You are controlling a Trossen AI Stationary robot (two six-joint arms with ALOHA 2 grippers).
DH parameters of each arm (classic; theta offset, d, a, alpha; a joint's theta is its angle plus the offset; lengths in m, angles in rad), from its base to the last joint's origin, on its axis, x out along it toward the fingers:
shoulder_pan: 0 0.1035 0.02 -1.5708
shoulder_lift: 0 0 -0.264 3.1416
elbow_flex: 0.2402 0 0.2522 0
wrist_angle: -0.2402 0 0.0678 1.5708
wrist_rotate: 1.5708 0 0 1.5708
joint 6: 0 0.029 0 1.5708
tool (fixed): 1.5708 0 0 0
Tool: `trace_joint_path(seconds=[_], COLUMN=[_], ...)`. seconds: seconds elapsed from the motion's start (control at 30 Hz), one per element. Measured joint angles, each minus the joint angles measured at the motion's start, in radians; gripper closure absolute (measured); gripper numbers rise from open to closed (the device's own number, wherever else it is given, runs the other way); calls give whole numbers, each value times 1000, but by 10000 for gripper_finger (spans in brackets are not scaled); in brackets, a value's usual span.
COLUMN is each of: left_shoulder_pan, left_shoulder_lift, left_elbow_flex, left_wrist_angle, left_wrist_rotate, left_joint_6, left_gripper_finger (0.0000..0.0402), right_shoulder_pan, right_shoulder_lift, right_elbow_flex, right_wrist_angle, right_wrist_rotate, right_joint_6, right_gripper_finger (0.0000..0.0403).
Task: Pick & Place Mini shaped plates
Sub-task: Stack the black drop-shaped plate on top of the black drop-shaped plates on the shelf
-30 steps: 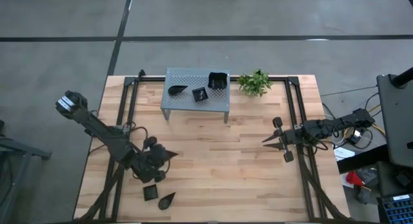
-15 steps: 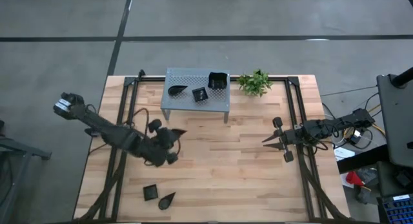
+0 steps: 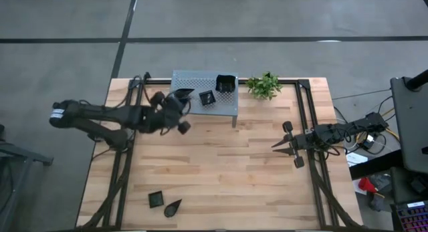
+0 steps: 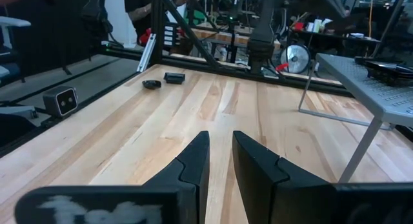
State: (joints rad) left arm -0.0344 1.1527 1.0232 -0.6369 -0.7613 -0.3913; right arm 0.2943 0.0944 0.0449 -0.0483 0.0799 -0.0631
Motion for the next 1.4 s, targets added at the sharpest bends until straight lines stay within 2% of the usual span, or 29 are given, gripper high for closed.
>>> trace_joint_path(seconds=[0.07, 0.27, 0.63, 1.4], left_shoulder_pan=[53, 186, 332, 370], left_shoulder_lift=[0, 2, 50, 71], left_elbow_flex=[0, -14, -14, -19], left_wrist_angle=[-2, 41, 118, 127], left_wrist_rotate=[11, 131, 286, 278], left_joint_6=[27, 99, 210, 215], left_gripper_finger=[401, 401, 401, 401], right_shoulder_pan=[0, 0, 0, 0], right_shoulder_lift=[0, 0, 0, 0], right_elbow_flex=[0, 0, 0, 0], right_wrist_angle=[0, 0, 0, 0], right_wrist_rotate=[0, 0, 0, 0], right_joint_6=[0, 0, 0, 0], right_gripper_finger=[339, 339, 339, 339])
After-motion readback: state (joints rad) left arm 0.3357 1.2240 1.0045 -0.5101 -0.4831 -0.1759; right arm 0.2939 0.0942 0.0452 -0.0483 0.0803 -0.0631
